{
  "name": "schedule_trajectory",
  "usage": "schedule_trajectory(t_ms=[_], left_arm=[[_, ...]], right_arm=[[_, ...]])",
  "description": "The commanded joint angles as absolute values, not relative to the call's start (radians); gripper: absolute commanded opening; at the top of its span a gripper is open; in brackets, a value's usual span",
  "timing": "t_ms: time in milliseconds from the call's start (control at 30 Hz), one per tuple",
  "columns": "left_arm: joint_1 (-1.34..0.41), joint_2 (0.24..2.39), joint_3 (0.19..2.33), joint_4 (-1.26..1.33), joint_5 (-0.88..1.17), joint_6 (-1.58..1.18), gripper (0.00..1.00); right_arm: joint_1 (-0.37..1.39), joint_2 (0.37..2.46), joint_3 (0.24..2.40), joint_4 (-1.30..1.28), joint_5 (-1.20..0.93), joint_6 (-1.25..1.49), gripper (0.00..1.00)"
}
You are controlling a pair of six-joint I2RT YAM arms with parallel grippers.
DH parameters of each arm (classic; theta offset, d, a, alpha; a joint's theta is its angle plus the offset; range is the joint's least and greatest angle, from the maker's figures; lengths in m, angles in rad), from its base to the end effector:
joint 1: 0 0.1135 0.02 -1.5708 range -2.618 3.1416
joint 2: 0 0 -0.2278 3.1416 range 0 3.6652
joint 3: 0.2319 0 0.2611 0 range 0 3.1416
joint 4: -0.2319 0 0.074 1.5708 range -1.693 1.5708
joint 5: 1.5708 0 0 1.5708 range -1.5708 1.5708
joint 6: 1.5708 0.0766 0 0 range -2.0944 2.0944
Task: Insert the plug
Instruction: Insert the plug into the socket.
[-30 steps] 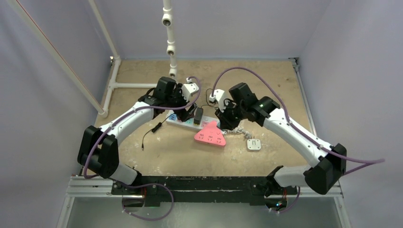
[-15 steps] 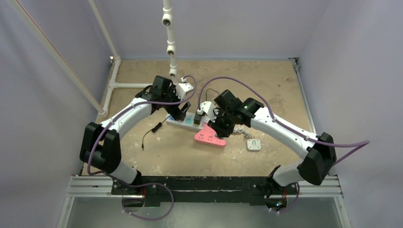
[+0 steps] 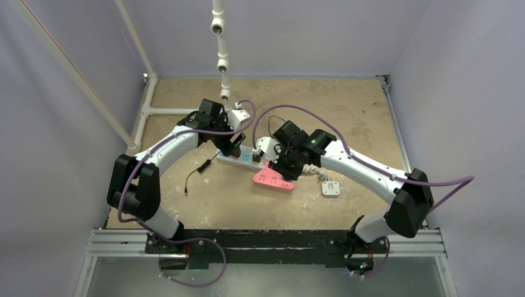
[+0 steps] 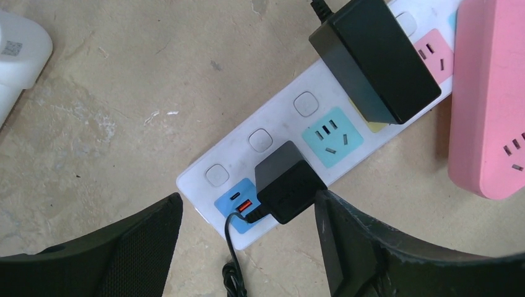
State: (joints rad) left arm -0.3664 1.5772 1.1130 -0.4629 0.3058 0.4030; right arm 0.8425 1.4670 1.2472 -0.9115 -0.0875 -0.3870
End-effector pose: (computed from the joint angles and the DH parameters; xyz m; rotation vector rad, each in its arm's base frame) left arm 0.3314 -0.1519 0.1636 1.0446 2.2419 -0.3655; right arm 0.2090 0.2443 0.2072 -1.5916 2.2082 0.2533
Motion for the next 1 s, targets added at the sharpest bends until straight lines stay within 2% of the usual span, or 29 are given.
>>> schedule_trajectory(t_ms=[0, 400, 967], left_arm=[[-0.357, 1.573, 1.113, -0.456, 0.286, 0.446, 0.75], [-0.356, 1.588, 1.095, -0.437, 0.278, 0.465, 0.63], [-0.356, 1.576, 1.068, -0.427, 0.285, 0.468, 0.6]], right_arm=[[0.85, 1.457, 1.256, -0.879, -0.066, -0.41, 0.0], [0.856, 1.478, 1.243, -0.88, -0.071, -0.418, 0.0], [0.89, 1.519, 1.242, -0.856, -0.051, -0.425, 0.0]])
